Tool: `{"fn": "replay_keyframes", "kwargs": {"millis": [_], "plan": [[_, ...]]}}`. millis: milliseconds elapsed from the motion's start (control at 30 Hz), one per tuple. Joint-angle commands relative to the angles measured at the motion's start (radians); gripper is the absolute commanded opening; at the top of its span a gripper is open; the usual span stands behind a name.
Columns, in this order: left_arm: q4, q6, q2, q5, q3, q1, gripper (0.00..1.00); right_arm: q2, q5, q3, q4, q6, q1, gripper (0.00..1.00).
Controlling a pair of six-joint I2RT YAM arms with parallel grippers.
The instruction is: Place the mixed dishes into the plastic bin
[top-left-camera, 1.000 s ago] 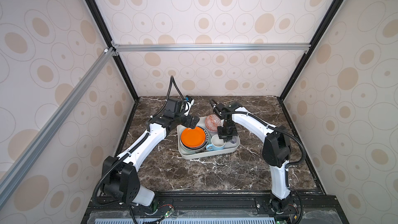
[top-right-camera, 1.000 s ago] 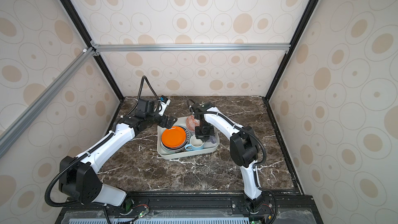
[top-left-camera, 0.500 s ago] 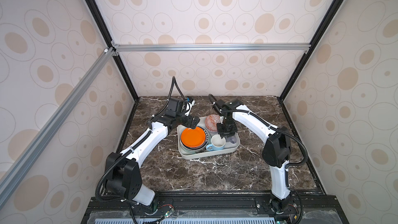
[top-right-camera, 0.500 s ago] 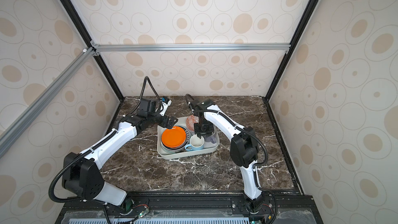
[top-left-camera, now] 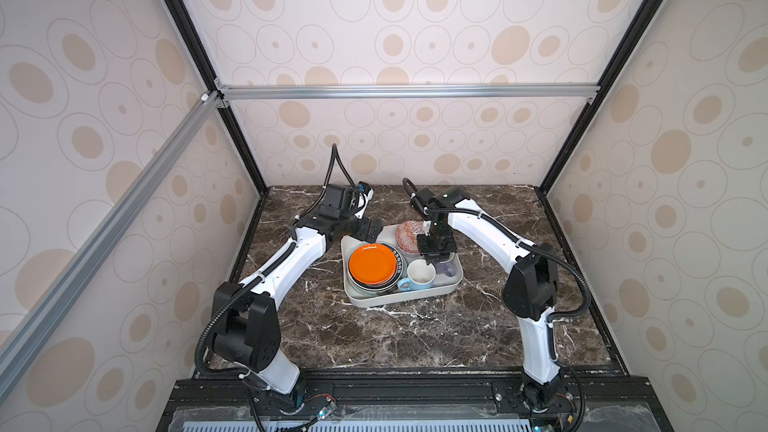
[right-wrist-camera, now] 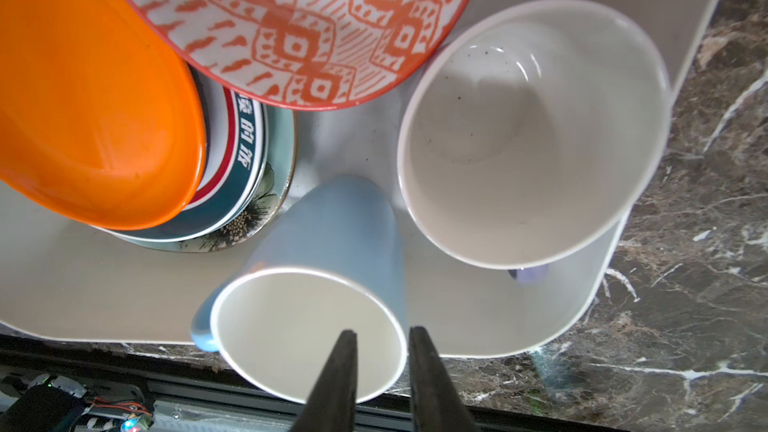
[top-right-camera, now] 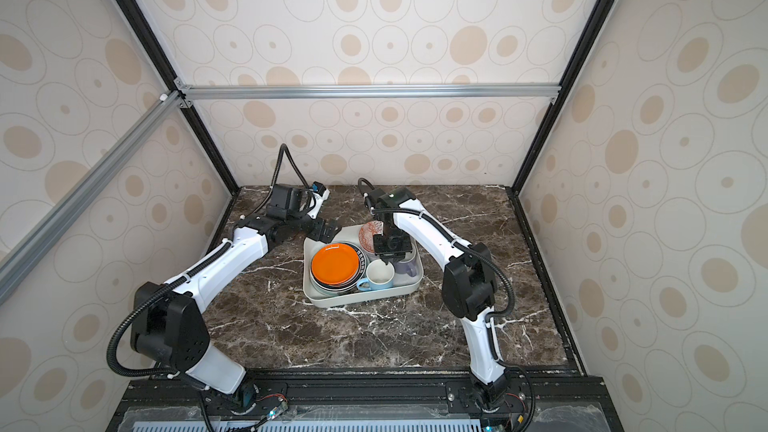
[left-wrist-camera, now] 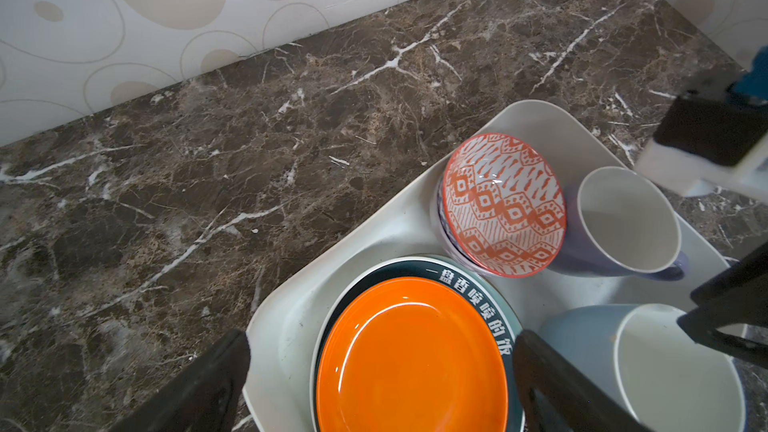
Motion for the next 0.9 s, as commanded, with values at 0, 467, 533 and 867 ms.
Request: {"fn": "replay_keyframes", "kwargs": {"millis": [0, 467, 533, 867], "plan": [[0.0, 0.024, 0.006, -0.015, 0.052, 0.055, 0.99, -0.007, 0.004, 0.056, -0.023, -0.02, -0.039, 0.34], [0.349, -0.205, 0.048, -0.166, -0.102, 0.221, 0.99, -0.232, -0.004, -0.343, 0.45, -0.044, -0.389, 0.76], [0.379, -0.244, 0.063, -0.215, -0.127, 0.232, 0.99, -0.232, -0.057, -0.385, 0.53, -0.028, -0.433, 0.79], [0.428, -0.37, 0.066, -0.309, -0.206, 0.268, 0.99, -0.06, -0.052, -0.152, 0.415, -0.094, -0.462, 1.0]]}}
